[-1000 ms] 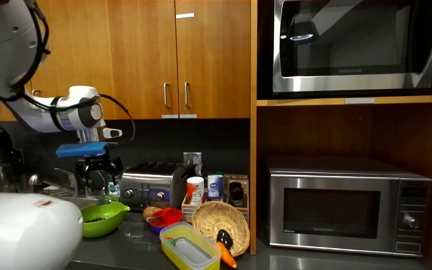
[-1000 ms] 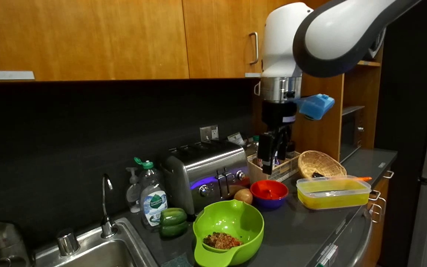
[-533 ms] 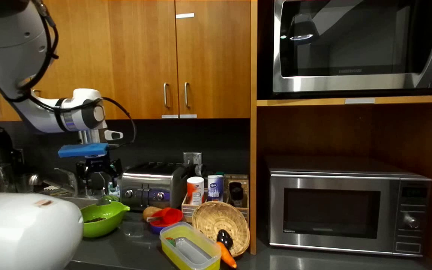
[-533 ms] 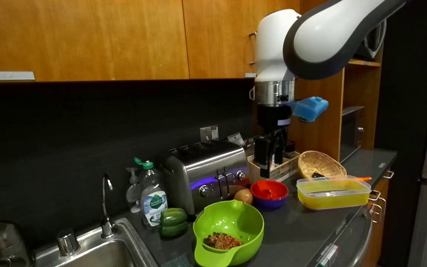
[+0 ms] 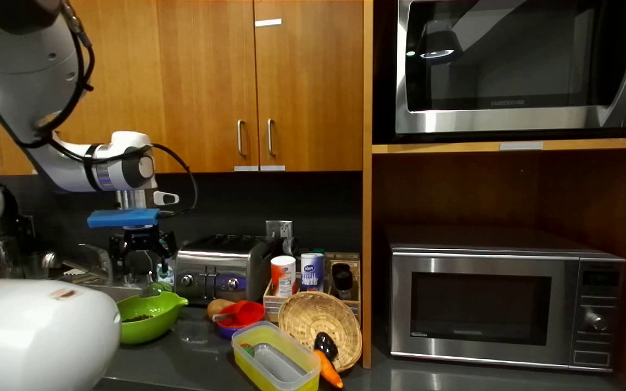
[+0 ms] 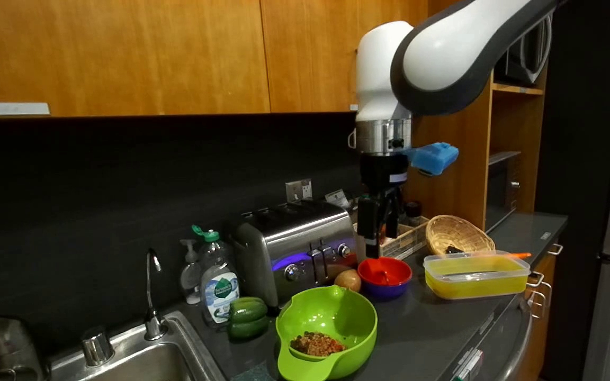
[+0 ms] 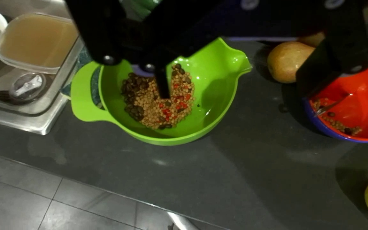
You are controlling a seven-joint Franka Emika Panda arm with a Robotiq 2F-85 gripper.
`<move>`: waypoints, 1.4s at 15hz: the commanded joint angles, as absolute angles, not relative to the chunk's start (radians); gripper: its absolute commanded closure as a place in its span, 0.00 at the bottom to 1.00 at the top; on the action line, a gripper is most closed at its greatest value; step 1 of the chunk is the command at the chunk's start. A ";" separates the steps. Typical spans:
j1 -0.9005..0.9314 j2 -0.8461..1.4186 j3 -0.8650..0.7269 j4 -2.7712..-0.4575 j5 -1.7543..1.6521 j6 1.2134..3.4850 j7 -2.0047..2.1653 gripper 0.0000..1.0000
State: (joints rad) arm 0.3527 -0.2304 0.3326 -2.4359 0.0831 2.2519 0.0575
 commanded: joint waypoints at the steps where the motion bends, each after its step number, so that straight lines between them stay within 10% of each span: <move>1: 0.369 -0.151 0.307 -2.381 0.176 2.247 -0.097 0.00; 21: 0.314 -0.120 0.320 -2.341 -0.026 2.242 0.009 0.00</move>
State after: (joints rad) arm 0.3301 -0.0828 0.3165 -2.3284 0.0793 2.2517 -0.0893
